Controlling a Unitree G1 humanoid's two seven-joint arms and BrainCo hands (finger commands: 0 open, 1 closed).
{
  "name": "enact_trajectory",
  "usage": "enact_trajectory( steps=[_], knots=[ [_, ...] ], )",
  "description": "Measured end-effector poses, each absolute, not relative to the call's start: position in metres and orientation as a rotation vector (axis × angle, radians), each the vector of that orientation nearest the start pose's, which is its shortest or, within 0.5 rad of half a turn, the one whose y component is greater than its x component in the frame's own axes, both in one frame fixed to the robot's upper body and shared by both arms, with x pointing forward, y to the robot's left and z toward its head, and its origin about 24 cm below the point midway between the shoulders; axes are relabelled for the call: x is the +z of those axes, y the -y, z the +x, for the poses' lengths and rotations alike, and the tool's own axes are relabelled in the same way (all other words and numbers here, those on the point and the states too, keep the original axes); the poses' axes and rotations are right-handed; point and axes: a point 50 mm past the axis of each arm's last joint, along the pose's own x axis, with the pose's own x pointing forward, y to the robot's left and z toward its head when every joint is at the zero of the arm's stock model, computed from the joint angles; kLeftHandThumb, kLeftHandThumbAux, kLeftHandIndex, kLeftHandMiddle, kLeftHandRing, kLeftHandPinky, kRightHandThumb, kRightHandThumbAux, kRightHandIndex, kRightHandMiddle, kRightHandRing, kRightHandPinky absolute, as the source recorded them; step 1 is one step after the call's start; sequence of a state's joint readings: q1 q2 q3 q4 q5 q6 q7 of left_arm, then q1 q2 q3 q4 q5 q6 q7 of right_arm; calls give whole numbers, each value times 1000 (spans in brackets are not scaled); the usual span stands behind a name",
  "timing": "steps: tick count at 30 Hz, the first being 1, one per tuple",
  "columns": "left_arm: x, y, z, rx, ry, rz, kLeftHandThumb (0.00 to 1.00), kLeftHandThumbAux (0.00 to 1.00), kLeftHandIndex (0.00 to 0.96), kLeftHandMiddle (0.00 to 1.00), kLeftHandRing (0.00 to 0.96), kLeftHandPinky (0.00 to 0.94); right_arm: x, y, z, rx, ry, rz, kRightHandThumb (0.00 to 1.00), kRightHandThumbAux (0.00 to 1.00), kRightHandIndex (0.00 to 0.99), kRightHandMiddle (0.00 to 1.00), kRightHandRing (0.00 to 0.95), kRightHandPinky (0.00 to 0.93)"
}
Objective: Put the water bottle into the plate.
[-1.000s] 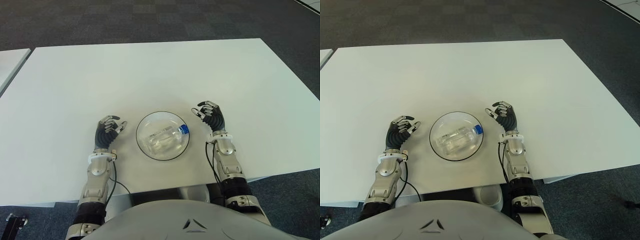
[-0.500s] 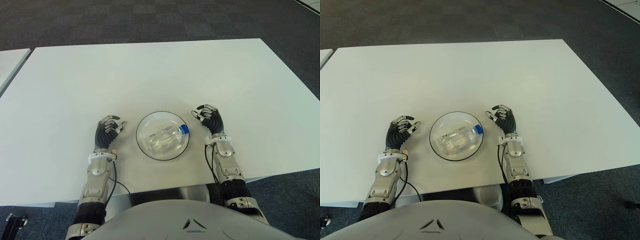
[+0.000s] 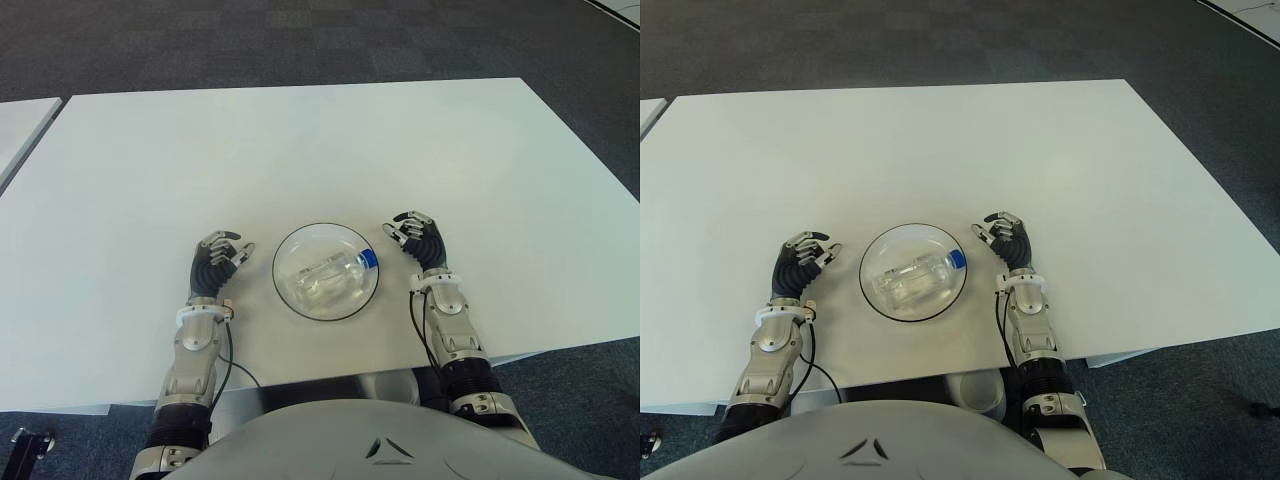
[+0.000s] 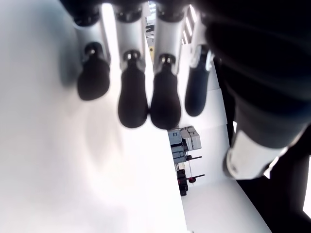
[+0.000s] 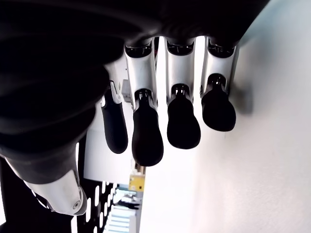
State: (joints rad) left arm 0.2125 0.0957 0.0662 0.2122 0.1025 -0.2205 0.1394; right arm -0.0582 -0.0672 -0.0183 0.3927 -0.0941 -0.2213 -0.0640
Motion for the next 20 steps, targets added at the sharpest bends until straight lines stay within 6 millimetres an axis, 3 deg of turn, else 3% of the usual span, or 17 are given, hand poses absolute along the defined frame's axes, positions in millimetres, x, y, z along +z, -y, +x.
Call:
enact_trajectory(
  steps=[20],
  knots=[
    [-26,-203,192,220,-189,214,708,715,438,723,693,682,-13,167,257,-55,-117,-163,706,730,434,728,736,743]
  ],
)
